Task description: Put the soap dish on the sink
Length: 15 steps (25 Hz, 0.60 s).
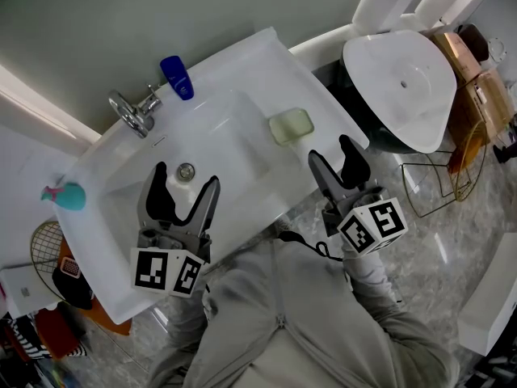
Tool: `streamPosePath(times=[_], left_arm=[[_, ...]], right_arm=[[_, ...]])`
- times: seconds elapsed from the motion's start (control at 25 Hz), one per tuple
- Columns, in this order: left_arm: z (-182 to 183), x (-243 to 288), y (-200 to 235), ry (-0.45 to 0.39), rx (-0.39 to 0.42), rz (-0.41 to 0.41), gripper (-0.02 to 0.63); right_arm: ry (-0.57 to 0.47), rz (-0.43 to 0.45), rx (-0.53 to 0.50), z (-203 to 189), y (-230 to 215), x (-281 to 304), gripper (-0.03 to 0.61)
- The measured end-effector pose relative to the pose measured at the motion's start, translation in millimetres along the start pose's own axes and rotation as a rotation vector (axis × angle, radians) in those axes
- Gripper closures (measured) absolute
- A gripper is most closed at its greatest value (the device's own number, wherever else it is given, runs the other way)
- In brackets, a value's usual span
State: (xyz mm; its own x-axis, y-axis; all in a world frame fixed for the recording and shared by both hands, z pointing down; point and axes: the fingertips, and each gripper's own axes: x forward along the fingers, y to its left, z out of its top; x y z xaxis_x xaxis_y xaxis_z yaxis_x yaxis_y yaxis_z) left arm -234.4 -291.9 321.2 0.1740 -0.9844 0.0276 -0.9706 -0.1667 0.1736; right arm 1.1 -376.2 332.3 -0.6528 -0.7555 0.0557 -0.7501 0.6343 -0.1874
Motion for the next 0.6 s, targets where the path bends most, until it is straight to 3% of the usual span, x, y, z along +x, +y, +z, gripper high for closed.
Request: streamPosePath(times=[0.12,0.6], left_arm=[[-1.3,0.2,3.2,-0.002,-0.032,-0.004,0.147],[-7.7,4.4,4.8,0.019,-0.019,-0.013,0.147]], right_arm=[[-0.001,0.003,0.0,-1.2,0.6,1.9,0.272],[0.014,-0.007,0.001,-3.0,1.8,6.3,0.272]])
